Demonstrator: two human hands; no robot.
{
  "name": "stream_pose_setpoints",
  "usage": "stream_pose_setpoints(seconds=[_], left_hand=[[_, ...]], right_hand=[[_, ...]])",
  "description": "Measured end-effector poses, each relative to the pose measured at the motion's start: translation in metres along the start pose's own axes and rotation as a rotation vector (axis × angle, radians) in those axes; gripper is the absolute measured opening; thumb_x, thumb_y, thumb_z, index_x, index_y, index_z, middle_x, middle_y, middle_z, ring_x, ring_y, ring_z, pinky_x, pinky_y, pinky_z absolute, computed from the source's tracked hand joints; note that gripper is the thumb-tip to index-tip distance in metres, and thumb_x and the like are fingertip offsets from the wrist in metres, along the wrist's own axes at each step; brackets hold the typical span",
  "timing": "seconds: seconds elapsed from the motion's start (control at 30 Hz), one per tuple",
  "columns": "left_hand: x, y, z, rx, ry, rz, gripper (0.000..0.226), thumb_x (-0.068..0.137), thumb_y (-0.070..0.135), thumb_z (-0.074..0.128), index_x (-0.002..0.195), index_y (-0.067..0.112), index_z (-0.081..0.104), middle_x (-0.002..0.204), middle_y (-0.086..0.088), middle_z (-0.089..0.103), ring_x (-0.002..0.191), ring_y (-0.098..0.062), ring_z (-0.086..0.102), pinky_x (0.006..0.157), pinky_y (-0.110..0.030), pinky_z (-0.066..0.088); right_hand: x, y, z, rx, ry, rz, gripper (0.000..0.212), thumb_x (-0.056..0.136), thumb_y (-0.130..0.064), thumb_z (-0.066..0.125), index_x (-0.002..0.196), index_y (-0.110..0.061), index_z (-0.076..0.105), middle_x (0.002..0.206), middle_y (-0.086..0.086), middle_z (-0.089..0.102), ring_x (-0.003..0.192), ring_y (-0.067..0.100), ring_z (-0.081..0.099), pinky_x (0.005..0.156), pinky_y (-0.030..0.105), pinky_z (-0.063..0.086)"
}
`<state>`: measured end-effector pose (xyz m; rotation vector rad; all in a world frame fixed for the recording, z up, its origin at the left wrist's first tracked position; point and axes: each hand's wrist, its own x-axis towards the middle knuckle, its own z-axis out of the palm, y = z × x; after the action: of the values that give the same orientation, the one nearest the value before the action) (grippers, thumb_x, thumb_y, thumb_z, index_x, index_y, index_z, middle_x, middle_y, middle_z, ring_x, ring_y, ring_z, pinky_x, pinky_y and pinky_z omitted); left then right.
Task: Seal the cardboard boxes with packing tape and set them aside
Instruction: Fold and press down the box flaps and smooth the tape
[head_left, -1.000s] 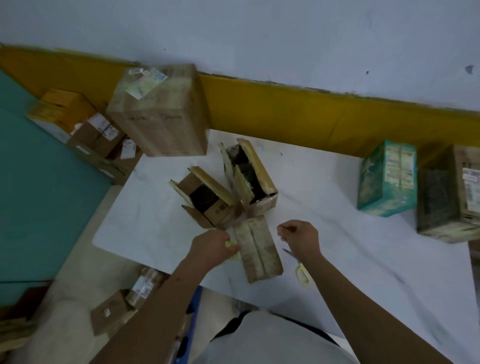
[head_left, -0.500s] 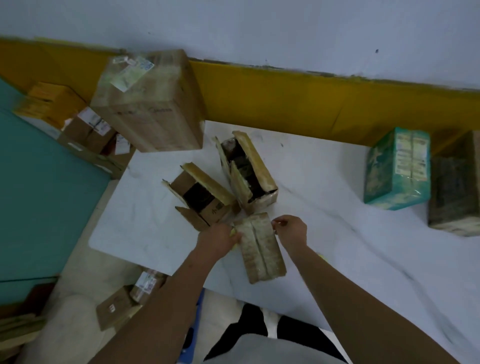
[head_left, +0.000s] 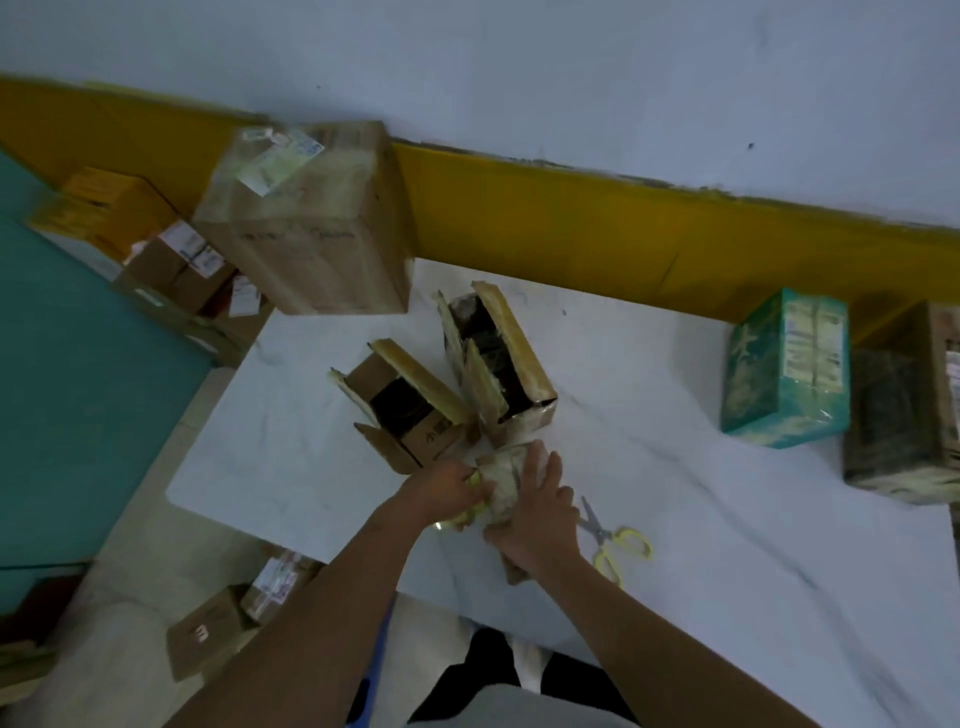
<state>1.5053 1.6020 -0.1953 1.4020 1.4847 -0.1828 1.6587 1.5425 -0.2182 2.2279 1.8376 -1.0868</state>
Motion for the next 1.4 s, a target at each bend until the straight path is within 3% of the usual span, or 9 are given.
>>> stream_pose_setpoints(seconds=[0.17, 0.3, 0.47, 0.6, 0.87, 1.17, 1.27, 1.33, 1.4], left_hand=[[-0.032, 0.03, -0.039, -0.193, -0.117, 0.111, 0.028, 0.093, 0.034, 0.063, 0.091, 0.007, 0.068, 0.073, -0.011, 0.073, 0.063, -0.021, 0.071, 0.062, -0.034, 0.06], [-0.06, 0.067, -0.059, 0.087, 0.049, 0.199, 0.044, 0.086, 0.055, 0.065, 0.072, 0.013, 0.066, 0.06, -0.003, 0.07, 0.053, -0.014, 0.068, 0.055, -0.027, 0.055], [-0.078, 0.091, -0.067, 0.179, 0.213, 0.304, 0.049, 0.083, 0.063, 0.062, 0.056, 0.023, 0.049, 0.044, 0.007, 0.053, 0.042, -0.006, 0.055, 0.048, -0.021, 0.04], [-0.094, 0.108, -0.082, 0.22, 0.165, 0.449, 0.047, 0.089, 0.054, 0.061, 0.06, 0.019, 0.049, 0.048, 0.008, 0.045, 0.045, -0.006, 0.043, 0.047, -0.018, 0.032], [-0.102, 0.134, -0.087, 0.362, 0.39, 0.4, 0.065, 0.077, 0.077, 0.053, 0.058, 0.019, 0.03, 0.053, 0.0, 0.026, 0.051, -0.017, 0.034, 0.052, -0.033, 0.023], [-0.108, 0.143, -0.081, 0.424, 0.542, 0.324, 0.068, 0.073, 0.085, 0.046, 0.055, 0.021, 0.032, 0.05, 0.001, 0.032, 0.046, -0.015, 0.037, 0.05, -0.031, 0.025], [-0.117, 0.139, -0.086, 0.061, 0.307, 0.489, 0.064, 0.075, 0.073, 0.057, 0.059, 0.012, 0.047, 0.051, -0.001, 0.041, 0.048, -0.014, 0.044, 0.051, -0.03, 0.034], [-0.127, 0.139, -0.094, -0.203, 0.088, 0.547, 0.054, 0.081, 0.058, 0.065, 0.08, 0.003, 0.064, 0.063, -0.011, 0.061, 0.059, -0.019, 0.061, 0.062, -0.033, 0.049], [-0.128, 0.143, -0.101, -0.163, 0.069, 0.557, 0.049, 0.085, 0.051, 0.067, 0.079, 0.002, 0.062, 0.063, -0.016, 0.061, 0.057, -0.018, 0.061, 0.06, -0.03, 0.049]], right_hand=[[0.005, 0.022, -0.045, 0.216, -0.018, -0.134, 0.124, 0.066, -0.054, 0.075, 0.154, -0.031, -0.009, 0.146, 0.006, 0.023, 0.124, 0.032, 0.041, 0.095, 0.042, 0.045], [-0.012, 0.031, -0.096, 0.391, 0.037, -0.171, 0.112, 0.075, -0.046, 0.076, 0.156, -0.032, 0.001, 0.144, 0.001, 0.031, 0.125, 0.02, 0.042, 0.097, 0.03, 0.043], [-0.035, 0.037, -0.145, 0.553, 0.065, -0.156, 0.11, 0.063, -0.062, 0.071, 0.153, -0.042, 0.011, 0.137, -0.002, 0.046, 0.121, 0.02, 0.052, 0.1, 0.044, 0.05], [-0.06, 0.046, -0.18, 0.625, 0.09, -0.203, 0.087, 0.084, -0.034, 0.072, 0.152, -0.043, 0.019, 0.131, -0.005, 0.046, 0.113, 0.016, 0.052, 0.097, 0.035, 0.048], [-0.087, 0.045, -0.212, 0.979, 0.073, -0.214, 0.09, 0.07, -0.035, 0.073, 0.146, -0.052, 0.029, 0.123, -0.009, 0.054, 0.109, 0.023, 0.061, 0.094, 0.047, 0.054], [-0.099, 0.045, -0.224, 1.107, 0.047, -0.274, 0.082, 0.068, -0.033, 0.076, 0.138, -0.055, 0.041, 0.126, -0.005, 0.057, 0.111, 0.025, 0.062, 0.091, 0.048, 0.056], [-0.101, 0.055, -0.231, 1.234, -0.029, -0.298, 0.08, 0.062, -0.036, 0.078, 0.136, -0.05, 0.049, 0.13, 0.002, 0.061, 0.114, 0.029, 0.063, 0.092, 0.05, 0.054], [-0.103, 0.063, -0.236, 1.363, -0.097, -0.331, 0.076, 0.062, -0.031, 0.076, 0.135, -0.037, 0.055, 0.13, 0.01, 0.062, 0.114, 0.032, 0.063, 0.089, 0.048, 0.054], [-0.112, 0.063, -0.237, 1.425, -0.154, -0.371, 0.076, 0.056, -0.028, 0.079, 0.13, -0.023, 0.059, 0.124, 0.016, 0.066, 0.107, 0.031, 0.067, 0.078, 0.042, 0.057]])
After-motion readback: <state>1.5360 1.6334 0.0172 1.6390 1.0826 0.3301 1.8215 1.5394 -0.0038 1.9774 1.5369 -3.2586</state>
